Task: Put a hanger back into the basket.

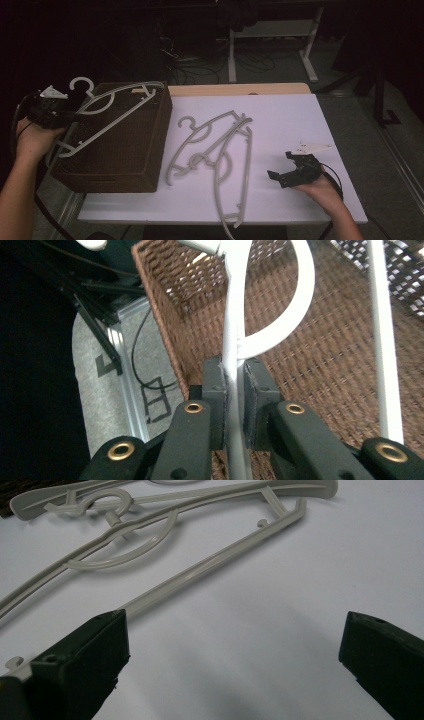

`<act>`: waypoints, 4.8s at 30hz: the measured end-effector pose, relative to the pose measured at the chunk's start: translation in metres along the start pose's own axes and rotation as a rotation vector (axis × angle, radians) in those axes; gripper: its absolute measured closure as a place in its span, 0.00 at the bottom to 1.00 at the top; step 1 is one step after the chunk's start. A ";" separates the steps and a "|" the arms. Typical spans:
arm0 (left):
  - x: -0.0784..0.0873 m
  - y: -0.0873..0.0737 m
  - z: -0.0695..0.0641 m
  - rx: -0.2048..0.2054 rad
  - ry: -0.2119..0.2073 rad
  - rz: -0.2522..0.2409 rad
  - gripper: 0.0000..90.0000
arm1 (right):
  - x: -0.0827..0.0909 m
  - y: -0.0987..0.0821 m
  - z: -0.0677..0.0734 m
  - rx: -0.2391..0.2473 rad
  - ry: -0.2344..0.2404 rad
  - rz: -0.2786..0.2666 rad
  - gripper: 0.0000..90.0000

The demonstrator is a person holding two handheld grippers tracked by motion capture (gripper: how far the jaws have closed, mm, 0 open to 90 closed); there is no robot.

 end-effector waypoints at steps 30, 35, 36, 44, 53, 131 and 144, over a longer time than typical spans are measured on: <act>-0.046 -0.023 -0.027 0.012 -0.084 0.052 0.57 | 0.000 0.002 0.001 0.002 0.007 -0.006 0.00; -0.038 -0.012 -0.030 0.064 -0.157 -0.032 0.44 | 0.000 0.004 0.001 0.001 0.012 -0.012 0.00; -0.036 -0.010 -0.031 0.074 -0.175 -0.050 0.41 | 0.000 0.004 0.001 0.002 0.011 -0.012 0.00; -0.027 0.011 -0.049 0.132 -0.326 -0.161 0.27 | 0.000 0.005 0.000 0.006 0.014 -0.012 0.00; -0.023 0.032 -0.072 0.172 -0.406 -0.228 0.14 | 0.000 0.006 0.001 0.013 0.022 -0.012 0.00; -0.197 0.096 -0.365 -0.127 -0.515 -0.030 1.00 | 0.000 0.006 -0.001 0.022 0.037 -0.016 0.00; -0.214 0.123 -0.416 -0.159 -0.590 -0.026 1.00 | 0.002 0.007 -0.002 0.023 0.040 -0.023 0.00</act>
Point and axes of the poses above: each handheld gripper's, and its own axes: x roughly backward along the jaws, y roughly out of its top, z roughly to its left, the point moved 2 cm from there along -x, roughly forward along the jaws, and after that the axes turned 8 degrees about -z, right-handed, at the moved point
